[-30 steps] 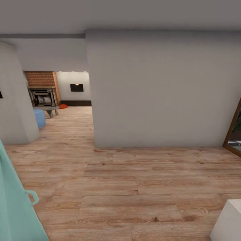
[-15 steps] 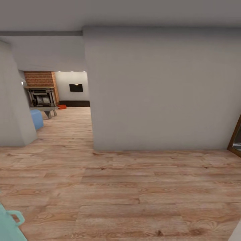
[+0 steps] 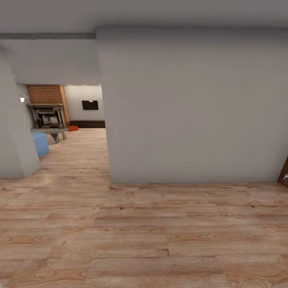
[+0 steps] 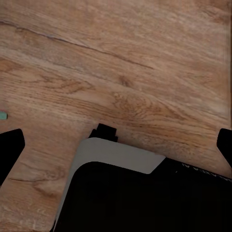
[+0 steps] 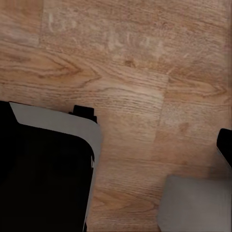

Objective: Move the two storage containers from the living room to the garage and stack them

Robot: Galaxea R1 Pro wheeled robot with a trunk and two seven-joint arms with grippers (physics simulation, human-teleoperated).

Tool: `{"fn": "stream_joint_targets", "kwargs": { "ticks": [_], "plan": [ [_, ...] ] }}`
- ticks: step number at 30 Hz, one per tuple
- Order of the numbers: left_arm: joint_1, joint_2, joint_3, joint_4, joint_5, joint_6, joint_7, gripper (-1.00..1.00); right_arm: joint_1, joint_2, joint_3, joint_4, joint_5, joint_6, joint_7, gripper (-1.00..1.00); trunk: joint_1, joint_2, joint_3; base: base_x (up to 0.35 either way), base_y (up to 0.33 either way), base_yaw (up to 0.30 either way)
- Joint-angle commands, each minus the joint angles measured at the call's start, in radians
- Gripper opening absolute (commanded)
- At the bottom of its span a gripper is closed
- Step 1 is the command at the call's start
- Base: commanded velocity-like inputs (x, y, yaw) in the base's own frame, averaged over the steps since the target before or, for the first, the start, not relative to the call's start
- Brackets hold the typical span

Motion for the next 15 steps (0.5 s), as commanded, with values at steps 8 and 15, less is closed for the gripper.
{"fn": "stream_joint_targets", "kwargs": {
  "ticks": [8,15],
  "plan": [
    [-0.001,-0.001,-0.009,0.0,0.009,-0.003,0.003,1.0,-0.001,0.0,0.006,0.003,-0.003,-0.006,-0.002,1.0,0.001,-0.001,-0.001,0.323,0.0,0.0],
    [-0.001,-0.001,-0.008,0.001,0.009,-0.003,0.003,1.0,-0.001,0.0,0.006,0.003,-0.004,-0.006,-0.002,1.0,0.001,-0.001,-0.001,0.323,0.0,0.0]
  ]
}}
